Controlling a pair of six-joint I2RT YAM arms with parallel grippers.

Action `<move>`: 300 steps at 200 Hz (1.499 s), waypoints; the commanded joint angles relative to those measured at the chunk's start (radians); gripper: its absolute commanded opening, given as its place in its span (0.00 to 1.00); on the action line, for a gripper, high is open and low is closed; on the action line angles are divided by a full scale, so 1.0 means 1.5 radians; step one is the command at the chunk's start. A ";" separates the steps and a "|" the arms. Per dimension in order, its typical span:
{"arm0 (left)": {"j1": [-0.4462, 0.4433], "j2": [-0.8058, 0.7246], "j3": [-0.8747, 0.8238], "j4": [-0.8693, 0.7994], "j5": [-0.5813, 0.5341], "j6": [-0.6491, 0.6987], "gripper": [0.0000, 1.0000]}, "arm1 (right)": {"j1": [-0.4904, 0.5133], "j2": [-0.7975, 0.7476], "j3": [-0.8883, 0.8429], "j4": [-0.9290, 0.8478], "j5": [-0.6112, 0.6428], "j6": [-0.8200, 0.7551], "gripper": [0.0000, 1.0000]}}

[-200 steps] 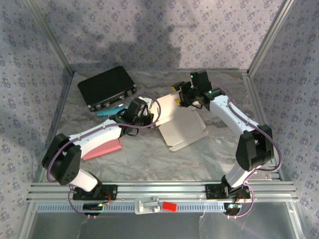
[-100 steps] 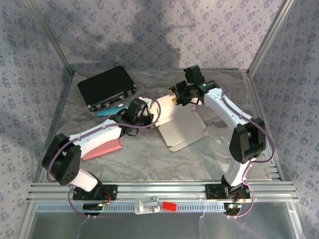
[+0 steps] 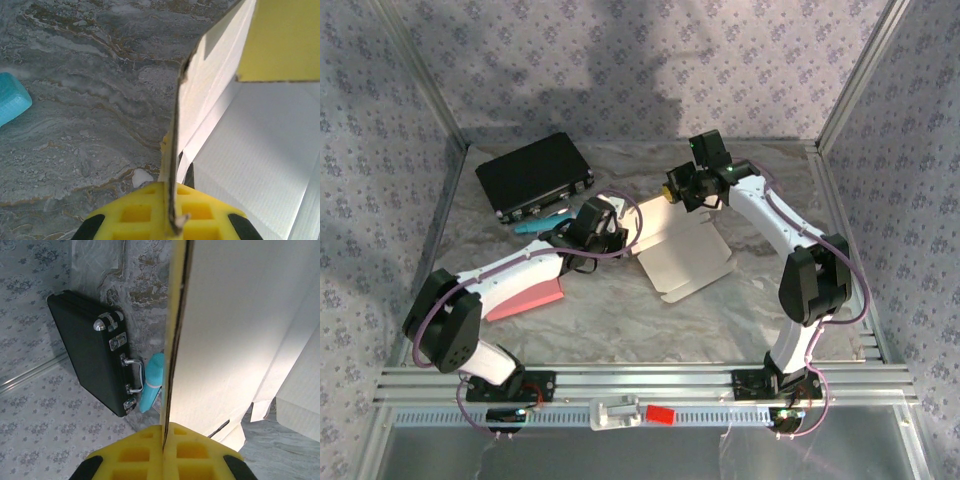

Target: Fold the paper box

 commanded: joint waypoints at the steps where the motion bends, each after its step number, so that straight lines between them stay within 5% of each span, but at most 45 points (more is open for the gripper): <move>1: 0.005 -0.023 0.004 0.000 -0.004 0.009 0.00 | -0.002 0.002 -0.006 0.022 0.022 -0.007 0.00; 16: 0.010 -0.029 0.004 -0.007 0.004 0.003 0.01 | 0.000 -0.010 -0.036 0.067 0.030 -0.003 0.00; 64: 0.075 -0.115 -0.006 -0.047 0.098 -0.104 0.38 | 0.029 -0.065 -0.210 0.346 0.097 0.069 0.00; 97: 0.113 -0.158 0.031 -0.089 0.118 -0.294 0.50 | 0.046 -0.070 -0.250 0.408 0.127 0.116 0.00; 151: 0.108 -0.022 0.161 -0.110 0.179 -0.587 0.49 | 0.053 -0.062 -0.279 0.429 0.127 0.140 0.00; 300: 0.085 0.130 0.246 -0.095 0.196 -0.648 0.46 | 0.056 -0.068 -0.291 0.449 0.113 0.162 0.00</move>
